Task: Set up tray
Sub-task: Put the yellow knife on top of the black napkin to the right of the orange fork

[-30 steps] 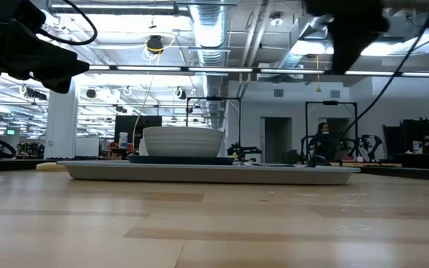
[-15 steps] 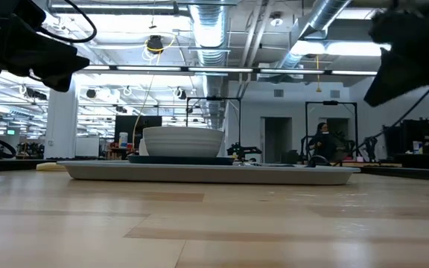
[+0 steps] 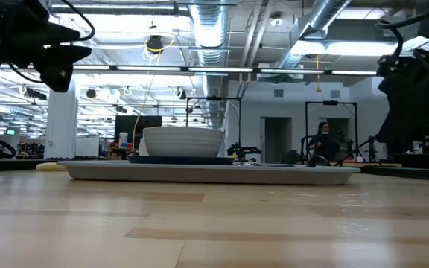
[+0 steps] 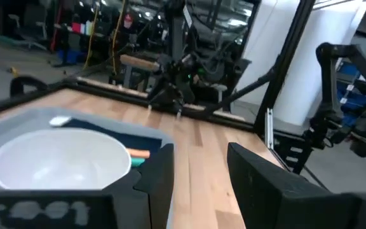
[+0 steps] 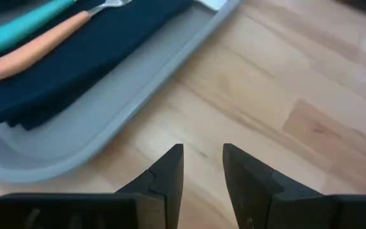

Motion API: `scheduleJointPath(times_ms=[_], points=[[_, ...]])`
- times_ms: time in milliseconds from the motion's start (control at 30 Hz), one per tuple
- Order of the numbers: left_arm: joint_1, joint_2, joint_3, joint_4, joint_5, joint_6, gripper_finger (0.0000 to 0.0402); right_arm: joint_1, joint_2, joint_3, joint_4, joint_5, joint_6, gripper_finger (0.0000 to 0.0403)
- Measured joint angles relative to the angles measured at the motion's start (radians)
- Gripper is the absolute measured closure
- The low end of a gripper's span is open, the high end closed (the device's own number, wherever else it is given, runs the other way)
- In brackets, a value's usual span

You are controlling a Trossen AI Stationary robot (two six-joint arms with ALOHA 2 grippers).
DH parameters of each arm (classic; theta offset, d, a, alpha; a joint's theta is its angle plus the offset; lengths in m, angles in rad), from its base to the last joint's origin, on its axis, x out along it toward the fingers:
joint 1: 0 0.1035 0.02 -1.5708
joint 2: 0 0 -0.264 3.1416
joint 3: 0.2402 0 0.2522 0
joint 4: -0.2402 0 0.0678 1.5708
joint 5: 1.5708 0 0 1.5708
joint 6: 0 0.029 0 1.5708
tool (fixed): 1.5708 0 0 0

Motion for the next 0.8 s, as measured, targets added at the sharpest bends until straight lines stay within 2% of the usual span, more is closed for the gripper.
scheduleJointPath(times_ms=[133, 233, 367, 467, 667, 800], points=[[0.0, 0.0, 0.001, 0.102, -0.06, -0.032, 0.0267, -0.015, 0.002, 0.0, -0.029, 0.069, -0.101, 0.0301], [0.0, 0.0, 0.054, 0.047, -0.142, -0.09, 0.0267, -0.039, -0.001, 0.0, -0.049, 0.112, -0.226, 0.0301], [0.0, 0.021, 0.219, -0.322, -0.3, -0.218, 0.0267, -0.078, 0.0, 0.0, -0.043, 0.135, -0.238, 0.0301], [0.002, 0.092, 0.367, -0.614, -0.357, -0.362, 0.0267, -0.092, 0.0, 0.0, -0.041, 0.134, -0.23, 0.0301], [0.051, 0.342, 0.655, -1.054, -0.273, -0.579, 0.0267, -0.088, 0.002, 0.0, -0.04, 0.14, -0.286, 0.0301], [0.138, 0.557, 0.839, -1.335, -0.14, -0.674, 0.0267, -0.091, 0.002, 0.0, -0.037, 0.178, -0.308, 0.0301]])
